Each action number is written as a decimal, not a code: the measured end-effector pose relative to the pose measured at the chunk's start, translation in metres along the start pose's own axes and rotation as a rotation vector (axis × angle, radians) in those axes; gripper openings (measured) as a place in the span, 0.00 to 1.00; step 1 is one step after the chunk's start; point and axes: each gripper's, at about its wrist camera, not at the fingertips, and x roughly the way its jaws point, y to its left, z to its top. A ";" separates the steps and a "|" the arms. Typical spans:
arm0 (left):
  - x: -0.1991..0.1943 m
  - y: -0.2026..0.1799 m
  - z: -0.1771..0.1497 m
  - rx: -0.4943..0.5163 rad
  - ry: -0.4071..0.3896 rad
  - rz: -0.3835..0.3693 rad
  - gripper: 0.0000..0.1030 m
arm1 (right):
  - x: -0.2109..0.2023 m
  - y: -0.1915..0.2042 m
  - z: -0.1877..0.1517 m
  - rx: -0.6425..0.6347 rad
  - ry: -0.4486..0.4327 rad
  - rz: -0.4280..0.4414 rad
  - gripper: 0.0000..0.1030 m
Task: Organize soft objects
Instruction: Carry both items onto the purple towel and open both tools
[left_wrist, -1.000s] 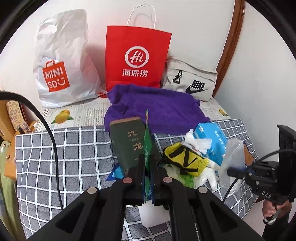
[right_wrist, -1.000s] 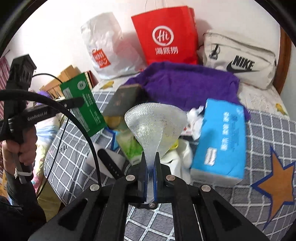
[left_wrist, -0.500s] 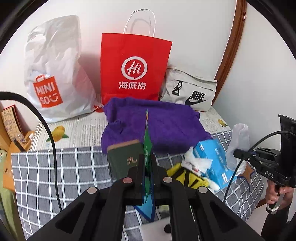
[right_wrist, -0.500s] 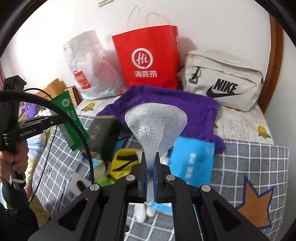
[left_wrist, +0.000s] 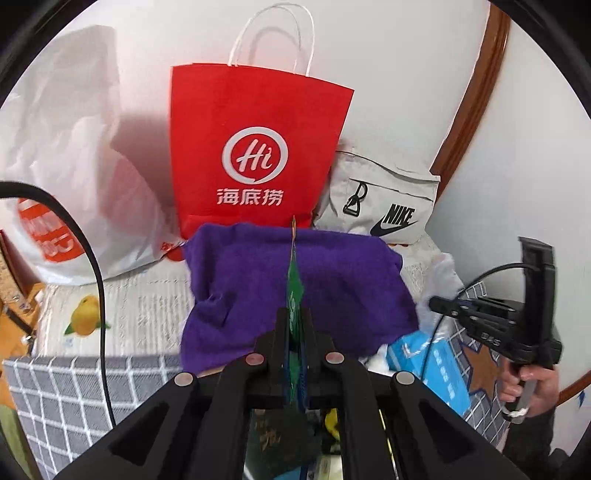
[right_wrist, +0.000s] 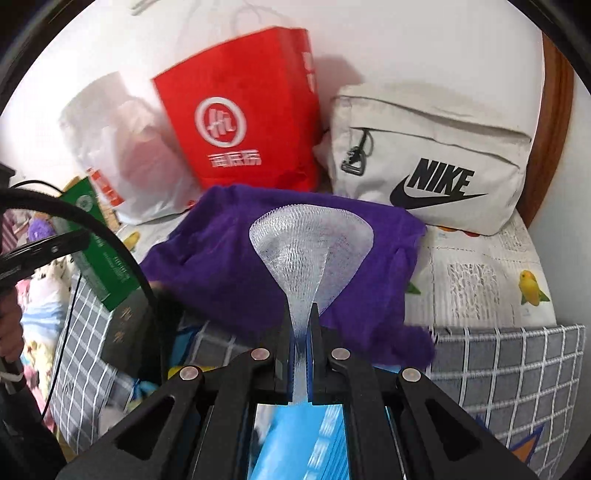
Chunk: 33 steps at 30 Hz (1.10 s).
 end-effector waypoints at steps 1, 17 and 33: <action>0.006 0.000 0.006 0.001 0.006 -0.010 0.05 | 0.006 -0.003 0.005 0.006 0.007 -0.005 0.05; 0.130 0.024 0.050 -0.061 0.174 -0.091 0.05 | 0.113 -0.045 0.044 0.071 0.199 -0.086 0.05; 0.199 0.062 0.071 -0.157 0.289 -0.043 0.12 | 0.153 -0.056 0.051 0.050 0.256 -0.097 0.17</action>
